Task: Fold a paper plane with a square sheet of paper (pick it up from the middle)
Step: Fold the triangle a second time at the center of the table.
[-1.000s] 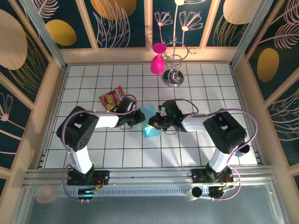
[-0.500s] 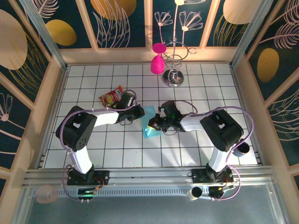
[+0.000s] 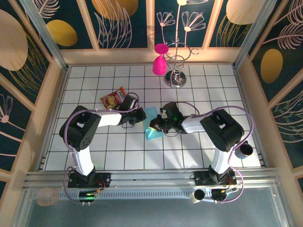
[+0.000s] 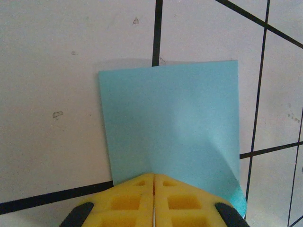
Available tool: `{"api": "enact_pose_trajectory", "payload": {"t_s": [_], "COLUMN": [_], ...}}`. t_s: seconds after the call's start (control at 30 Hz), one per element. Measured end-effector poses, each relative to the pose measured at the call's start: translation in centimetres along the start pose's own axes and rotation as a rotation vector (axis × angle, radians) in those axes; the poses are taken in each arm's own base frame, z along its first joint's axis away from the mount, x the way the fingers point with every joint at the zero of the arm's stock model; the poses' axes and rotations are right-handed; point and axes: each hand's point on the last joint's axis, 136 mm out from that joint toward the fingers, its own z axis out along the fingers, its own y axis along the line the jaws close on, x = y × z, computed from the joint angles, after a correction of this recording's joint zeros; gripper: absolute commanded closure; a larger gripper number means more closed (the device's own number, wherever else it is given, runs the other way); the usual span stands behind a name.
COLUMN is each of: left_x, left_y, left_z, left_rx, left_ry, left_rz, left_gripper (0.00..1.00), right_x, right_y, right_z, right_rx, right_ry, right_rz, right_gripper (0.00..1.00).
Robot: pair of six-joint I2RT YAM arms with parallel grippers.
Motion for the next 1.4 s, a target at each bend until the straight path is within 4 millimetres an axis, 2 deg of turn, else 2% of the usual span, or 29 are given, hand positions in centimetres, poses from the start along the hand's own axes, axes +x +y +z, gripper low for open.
{"api": "enact_pose_trajectory", "payload": {"t_s": [1.4], "left_x": [0.0], "left_y": [0.0], "left_z": [0.0], "left_rx": [0.000], "left_ry": [0.000], "left_rz": [0.000], "left_gripper": [0.92], "right_x": [-0.4], "right_y": [-0.3], "right_z": [1.2], "right_rx": [0.004], "right_ry": [-0.002], "right_rz": [0.019], "right_gripper": [1.00]}}
